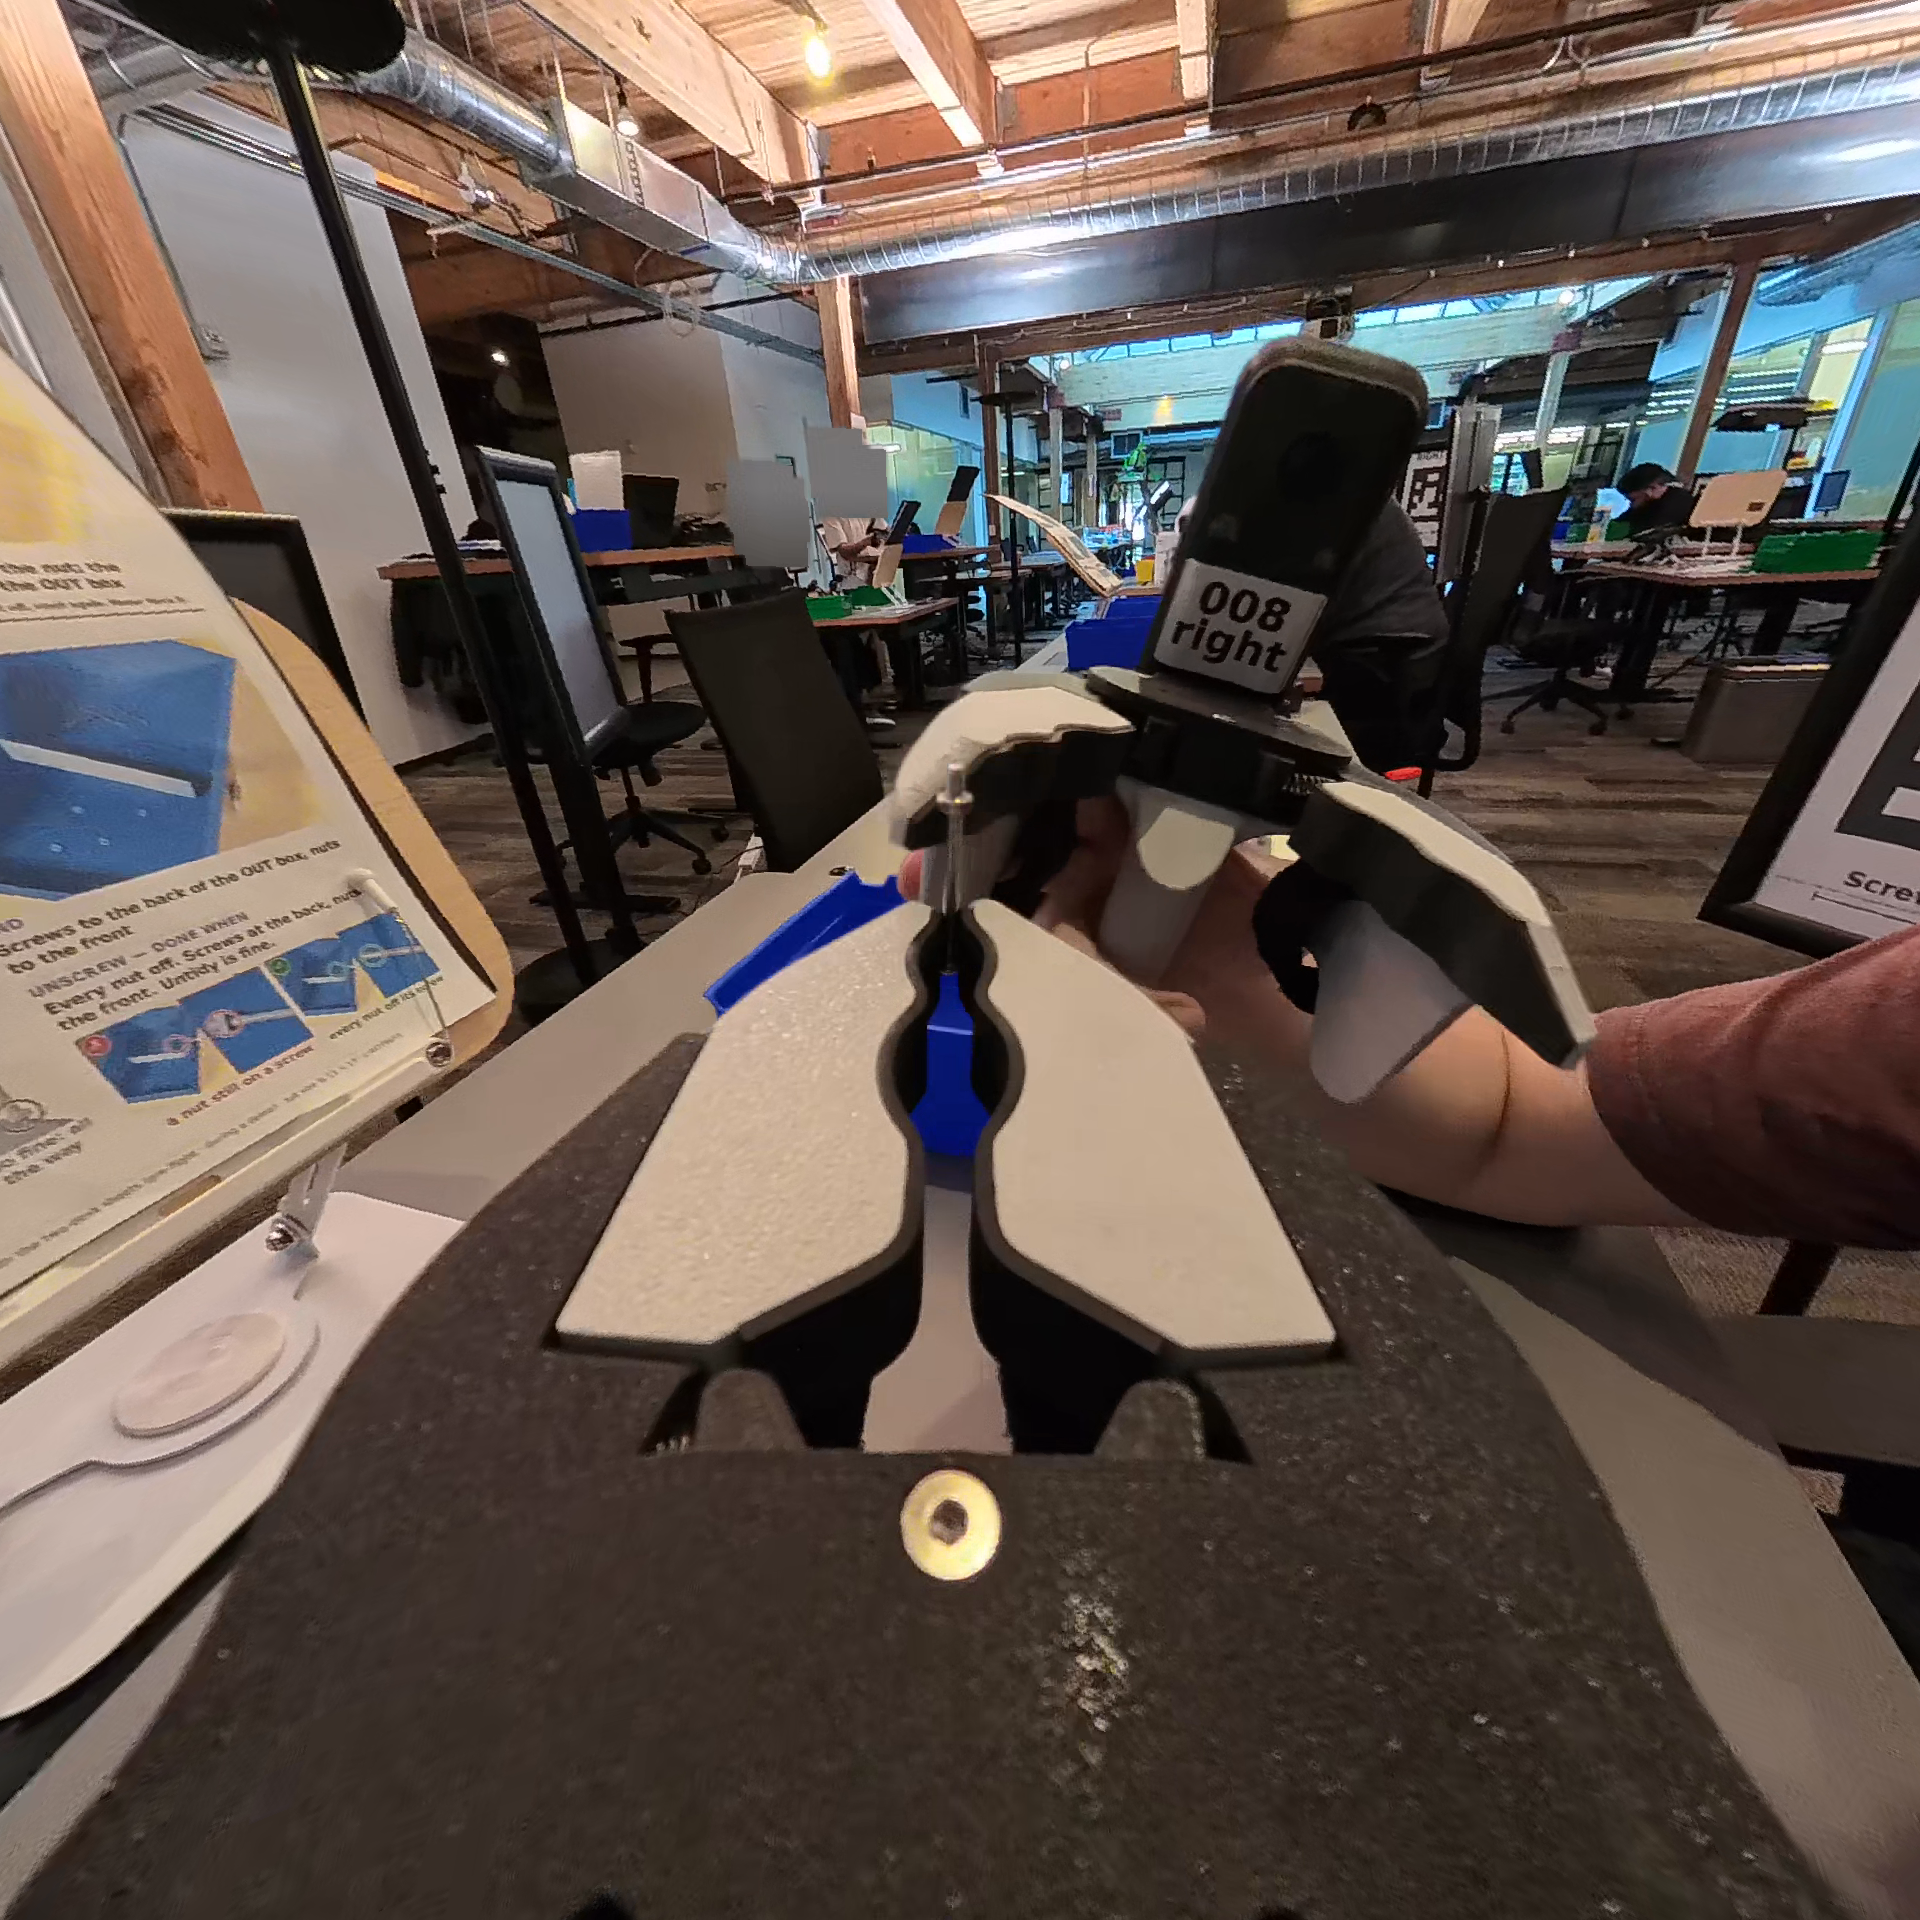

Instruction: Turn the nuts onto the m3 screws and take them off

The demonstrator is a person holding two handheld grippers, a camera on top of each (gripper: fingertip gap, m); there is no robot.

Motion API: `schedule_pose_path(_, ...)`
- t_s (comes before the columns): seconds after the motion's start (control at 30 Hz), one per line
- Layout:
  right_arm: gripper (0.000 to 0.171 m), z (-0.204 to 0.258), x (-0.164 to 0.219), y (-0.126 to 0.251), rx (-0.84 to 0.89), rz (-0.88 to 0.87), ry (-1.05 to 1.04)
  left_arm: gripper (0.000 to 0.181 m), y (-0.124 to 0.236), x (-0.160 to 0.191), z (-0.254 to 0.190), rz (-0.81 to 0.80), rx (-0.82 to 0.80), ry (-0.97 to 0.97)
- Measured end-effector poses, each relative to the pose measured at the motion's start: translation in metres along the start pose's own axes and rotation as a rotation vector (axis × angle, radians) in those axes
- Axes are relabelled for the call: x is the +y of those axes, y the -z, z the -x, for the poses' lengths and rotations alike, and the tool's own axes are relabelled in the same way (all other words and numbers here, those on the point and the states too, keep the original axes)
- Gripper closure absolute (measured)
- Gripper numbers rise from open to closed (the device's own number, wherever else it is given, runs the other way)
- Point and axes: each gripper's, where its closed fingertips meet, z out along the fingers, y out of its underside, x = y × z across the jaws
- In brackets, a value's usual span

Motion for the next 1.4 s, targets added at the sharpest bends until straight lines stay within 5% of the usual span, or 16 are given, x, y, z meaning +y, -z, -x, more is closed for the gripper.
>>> schedule_pose_path(0.47,0.073,0.006,0.001,-0.006,-0.019,-0.006,-0.008,0.179,-0.015,0.013,-0.027,0.056,0.111,-0.004)
schedule_pose_path(1.4,0.072,0.002,0.005,-0.003,0.002,0.018,0.025,0.179,-0.006,0.008,-0.009,0.036,0.045,0.005)
